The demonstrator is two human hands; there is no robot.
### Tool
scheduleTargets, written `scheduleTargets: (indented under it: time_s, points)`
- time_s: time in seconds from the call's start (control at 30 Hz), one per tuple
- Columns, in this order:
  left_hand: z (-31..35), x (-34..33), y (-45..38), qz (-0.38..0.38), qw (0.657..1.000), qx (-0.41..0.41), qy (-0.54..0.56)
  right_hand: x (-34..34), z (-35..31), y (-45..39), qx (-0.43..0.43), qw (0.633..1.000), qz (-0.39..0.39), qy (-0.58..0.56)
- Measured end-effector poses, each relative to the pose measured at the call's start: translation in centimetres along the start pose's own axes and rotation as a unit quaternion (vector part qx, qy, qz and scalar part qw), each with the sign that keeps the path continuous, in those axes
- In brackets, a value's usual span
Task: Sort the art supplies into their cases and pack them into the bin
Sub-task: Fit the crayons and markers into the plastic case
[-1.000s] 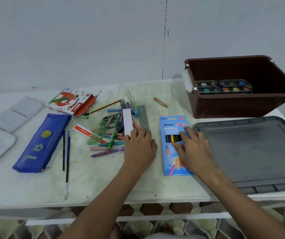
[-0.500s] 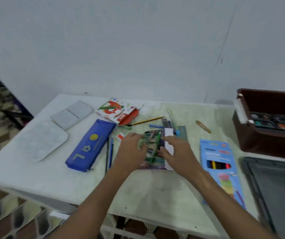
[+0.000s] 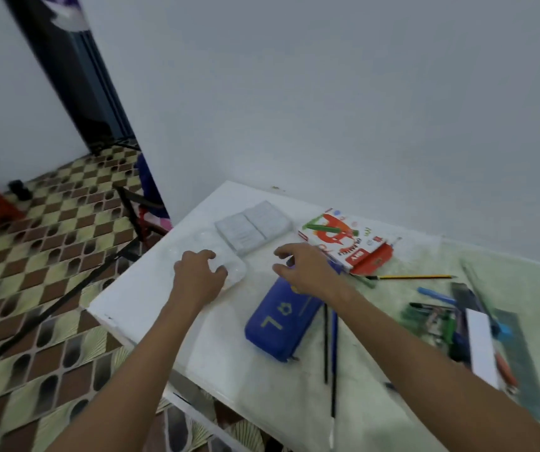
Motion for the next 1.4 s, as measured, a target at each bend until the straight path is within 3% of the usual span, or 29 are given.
scheduleTargets:
  time_s: [0.23,0.43,0.5,0.6,0.7,0.77,0.87,0.93,1.0,1.1,1.17,1.27,1.4]
  points:
    - [1.2,0.4,-10.8,-0.053,0.992,-0.106,-0.044,-4.3,0.5,-8.8,-0.119,0.991,0.053,-0.027]
    - [1.8,-1.1,-15.7,-0.127,0.979,-0.147,-0.066,-5.8,1.4,-11.1,-0.150,0.975,0.121,-0.109]
    - [2.1,-0.8,-16.0,-0.095,0.987,-0.133,-0.007,-5.6,1.5,-11.2,-0.147,0.968,0.142,-0.145]
    - [2.6,1.1,-15.6,-0.071,0.972,-0.081,0.210,-3.9,1.2,-10.4,-0.127,0.945,0.199,-0.225]
    - [3.3,3.1,-12.8,-0.162,0.899,-0.113,0.392,-0.7,0.6,-8.5,-0.121,0.898,0.219,-0.363]
    - [4.2,3.6,-10.7,-0.152,0.904,-0.147,0.373,2.1,0.2,-6.2,-0.127,0.855,0.216,-0.454]
    - [6.6,3.4,-6.9,-0.044,0.951,-0.176,0.250,5.9,-0.1,-1.2,-0.140,0.814,0.202,-0.526]
    - [8.7,3.0,-3.7,-0.053,0.936,-0.210,0.279,8.0,0.8,2.7,-0.138,0.765,0.196,-0.597]
    - [10.6,2.9,-0.2,-0.135,0.895,-0.218,0.366,9.7,1.6,6.8,-0.119,0.717,0.184,-0.662]
    - [13.0,2.8,4.9,-0.235,0.837,-0.166,0.465,11.4,2.4,12.7,-0.116,0.748,0.208,-0.620]
    - [14.2,2.6,8.4,-0.281,0.811,-0.132,0.496,12.0,3.4,16.5,-0.113,0.804,0.254,-0.526]
    - [15.2,0.9,14.3,-0.264,0.836,-0.180,0.445,11.8,4.9,22.4,-0.124,0.876,0.255,-0.391]
    - [14.7,-2.0,21.1,-0.234,0.878,-0.220,0.355,11.0,6.2,29.4,-0.141,0.904,0.265,-0.303]
Point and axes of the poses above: each hand's wrist, its own y-axis away from the middle knuckle, its own x-axis out of the back of the hand, z = x × y, the point moved 1 cm from there along -y, towards the middle knuckle, and after that the axes turned 13 degrees about -y, right-handed, at the moved point
